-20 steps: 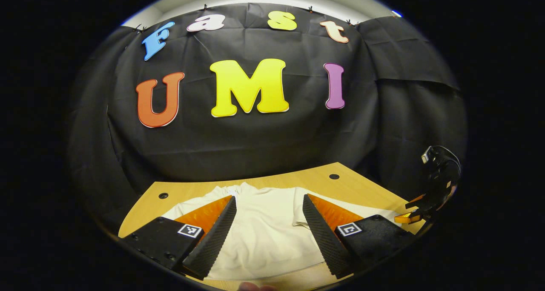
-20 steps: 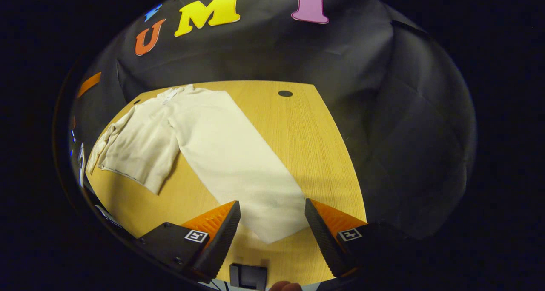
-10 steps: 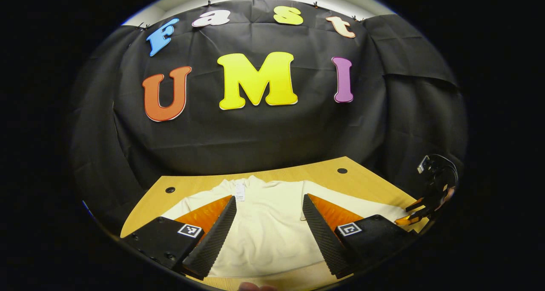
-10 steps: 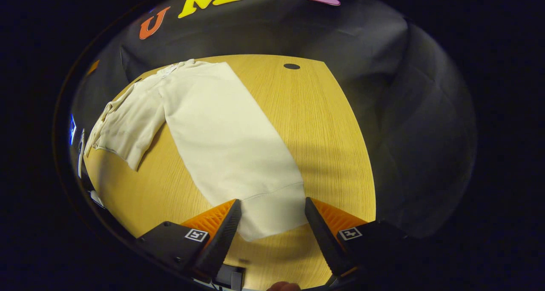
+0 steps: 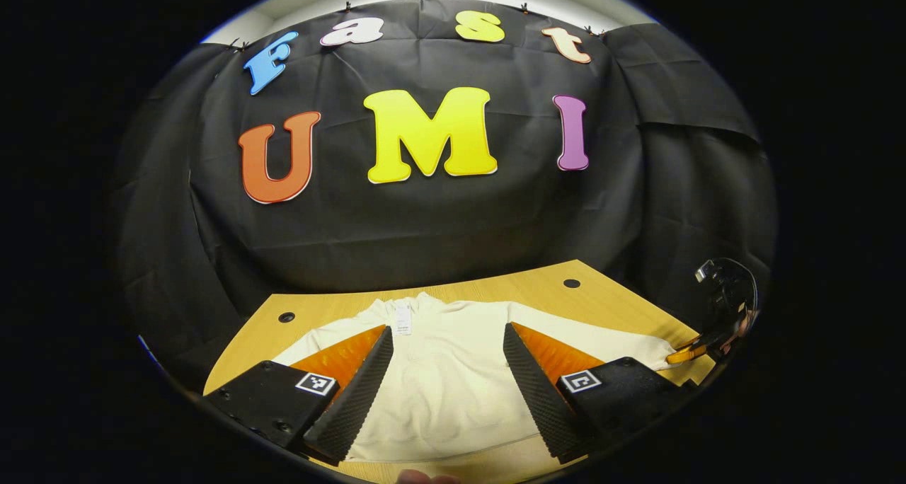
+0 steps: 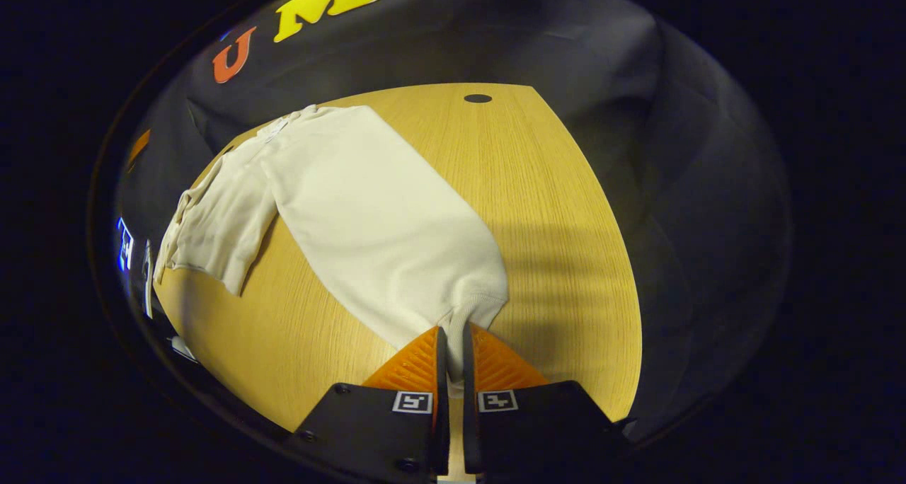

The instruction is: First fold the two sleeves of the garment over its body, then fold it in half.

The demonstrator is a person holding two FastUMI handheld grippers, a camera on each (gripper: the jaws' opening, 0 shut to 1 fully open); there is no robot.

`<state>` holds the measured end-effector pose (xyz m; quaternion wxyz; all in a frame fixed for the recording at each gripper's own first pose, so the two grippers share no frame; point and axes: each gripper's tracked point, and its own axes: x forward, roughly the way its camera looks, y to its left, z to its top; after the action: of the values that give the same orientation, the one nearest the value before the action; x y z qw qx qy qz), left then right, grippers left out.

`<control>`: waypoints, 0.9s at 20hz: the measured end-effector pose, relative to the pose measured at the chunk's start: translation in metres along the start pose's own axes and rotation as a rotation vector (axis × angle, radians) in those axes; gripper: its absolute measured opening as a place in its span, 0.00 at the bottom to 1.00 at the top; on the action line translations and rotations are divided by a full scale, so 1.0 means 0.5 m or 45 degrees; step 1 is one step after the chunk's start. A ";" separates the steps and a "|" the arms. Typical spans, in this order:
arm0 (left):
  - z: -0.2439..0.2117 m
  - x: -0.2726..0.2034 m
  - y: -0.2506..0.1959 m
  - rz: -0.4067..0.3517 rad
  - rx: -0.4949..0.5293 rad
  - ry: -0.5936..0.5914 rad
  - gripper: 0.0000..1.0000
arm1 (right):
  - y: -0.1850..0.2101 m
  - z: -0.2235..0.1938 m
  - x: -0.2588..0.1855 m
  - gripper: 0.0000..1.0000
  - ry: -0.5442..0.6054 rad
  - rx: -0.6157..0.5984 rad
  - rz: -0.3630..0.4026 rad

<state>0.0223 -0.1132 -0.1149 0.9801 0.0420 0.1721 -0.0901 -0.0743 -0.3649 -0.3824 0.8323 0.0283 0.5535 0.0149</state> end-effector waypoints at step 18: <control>-0.014 -0.050 0.174 0.159 -0.067 -0.084 0.99 | 0.243 0.370 -0.253 0.08 -0.440 0.068 0.197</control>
<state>0.0137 -0.0230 -0.1085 0.9897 0.0238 0.1389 -0.0256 0.0481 -0.2564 -0.1867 0.9102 0.0949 0.3987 0.0591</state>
